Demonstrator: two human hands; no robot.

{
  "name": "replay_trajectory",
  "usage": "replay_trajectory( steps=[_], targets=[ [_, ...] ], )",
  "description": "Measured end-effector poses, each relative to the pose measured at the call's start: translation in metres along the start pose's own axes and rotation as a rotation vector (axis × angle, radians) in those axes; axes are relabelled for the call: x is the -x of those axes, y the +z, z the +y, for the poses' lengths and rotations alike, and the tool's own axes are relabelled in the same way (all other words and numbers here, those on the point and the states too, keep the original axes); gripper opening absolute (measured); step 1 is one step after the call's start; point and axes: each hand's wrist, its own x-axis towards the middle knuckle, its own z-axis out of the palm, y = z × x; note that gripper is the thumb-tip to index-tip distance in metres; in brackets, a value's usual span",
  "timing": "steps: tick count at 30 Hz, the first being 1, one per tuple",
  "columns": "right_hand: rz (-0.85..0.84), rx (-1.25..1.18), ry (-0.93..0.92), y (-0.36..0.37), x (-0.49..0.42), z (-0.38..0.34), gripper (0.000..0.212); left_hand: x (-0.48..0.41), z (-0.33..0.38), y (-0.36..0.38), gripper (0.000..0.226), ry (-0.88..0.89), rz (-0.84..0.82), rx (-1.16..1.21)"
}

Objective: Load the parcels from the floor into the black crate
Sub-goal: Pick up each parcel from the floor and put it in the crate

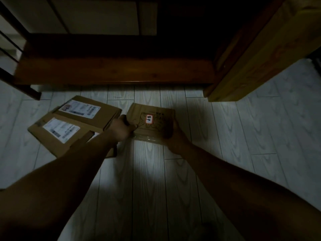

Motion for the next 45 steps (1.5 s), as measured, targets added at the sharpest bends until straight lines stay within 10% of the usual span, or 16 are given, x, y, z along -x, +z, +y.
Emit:
replay_trajectory(
  steps=[24,35,45],
  targets=[
    [0.214,-0.083,-0.362,-0.169,0.489,-0.48,0.073,0.528,0.368,-0.329,0.061,0.26,0.237,0.15],
    [0.188,0.115,-0.65,-0.151,0.616,-0.548,0.077,0.712,0.376,-0.388,0.056,0.367,0.409,0.218],
    [0.089,0.493,-0.881,0.006,0.703,-0.617,0.081,0.843,0.276,-0.515,0.05,0.339,0.652,0.022]
  ],
)
